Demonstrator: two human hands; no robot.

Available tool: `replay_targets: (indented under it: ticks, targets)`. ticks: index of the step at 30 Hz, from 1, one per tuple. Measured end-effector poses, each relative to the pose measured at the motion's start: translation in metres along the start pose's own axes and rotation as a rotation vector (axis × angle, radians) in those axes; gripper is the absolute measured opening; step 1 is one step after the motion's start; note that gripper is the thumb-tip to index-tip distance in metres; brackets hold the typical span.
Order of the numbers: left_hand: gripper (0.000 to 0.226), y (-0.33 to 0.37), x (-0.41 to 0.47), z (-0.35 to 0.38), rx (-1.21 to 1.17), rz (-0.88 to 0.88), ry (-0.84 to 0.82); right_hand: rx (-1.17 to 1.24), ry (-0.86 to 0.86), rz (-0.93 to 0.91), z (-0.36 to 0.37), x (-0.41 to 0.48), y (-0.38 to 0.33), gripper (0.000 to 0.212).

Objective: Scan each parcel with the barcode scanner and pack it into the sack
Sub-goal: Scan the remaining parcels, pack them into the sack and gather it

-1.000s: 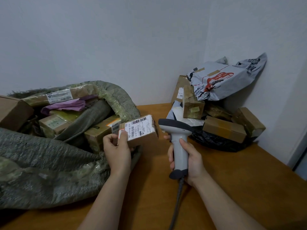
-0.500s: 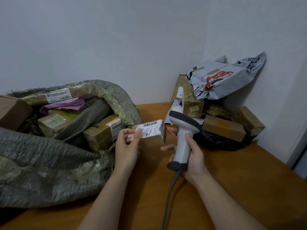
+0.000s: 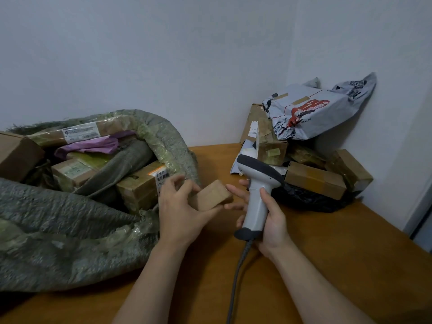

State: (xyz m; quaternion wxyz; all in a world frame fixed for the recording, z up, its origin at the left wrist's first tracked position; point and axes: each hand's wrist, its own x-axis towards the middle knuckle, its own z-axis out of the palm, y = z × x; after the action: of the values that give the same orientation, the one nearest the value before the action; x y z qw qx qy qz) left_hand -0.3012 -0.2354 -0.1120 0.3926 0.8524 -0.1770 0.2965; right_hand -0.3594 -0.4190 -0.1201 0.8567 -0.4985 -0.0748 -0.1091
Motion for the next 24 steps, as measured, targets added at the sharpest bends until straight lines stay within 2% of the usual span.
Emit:
replay_targets:
  ticks: [4,6,8,11,13,15,18,21,24]
  targets:
    - [0.047,0.007,-0.006,-0.002,-0.219,-0.014,-0.223,-0.015,0.045,-0.001,0.0,0.0,0.001,0.058]
    - [0.038,0.013,-0.007,-0.005,-0.405,-0.061,-0.355,-0.017,0.049,0.002,0.001,-0.003,-0.002,0.054]
    - [0.031,0.019,-0.005,-0.008,-0.556,-0.107,-0.411,-0.016,0.051,0.002,0.003,-0.004,-0.004,0.052]
    - [0.019,0.02,-0.004,-0.01,-0.62,-0.16,-0.432,0.032,0.056,0.003,0.006,-0.005,-0.006,0.053]
    - [0.052,0.017,-0.004,-0.011,-0.679,-0.282,-0.44,0.058,0.062,0.007,0.007,-0.005,-0.007,0.053]
    - [0.075,0.016,-0.004,-0.01,-0.649,-0.344,-0.412,0.081,0.062,0.014,0.007,-0.004,-0.007,0.053]
    - [0.06,0.019,-0.004,-0.005,-0.585,-0.242,-0.298,0.122,0.038,0.017,0.007,-0.004,-0.007,0.052]
    - [0.045,0.02,-0.006,-0.003,-0.53,-0.109,-0.115,0.086,0.089,-0.012,0.004,-0.001,-0.003,0.052]
    - [0.05,0.018,-0.007,-0.005,-0.424,-0.013,0.088,0.031,0.136,-0.013,0.001,0.001,-0.001,0.049]
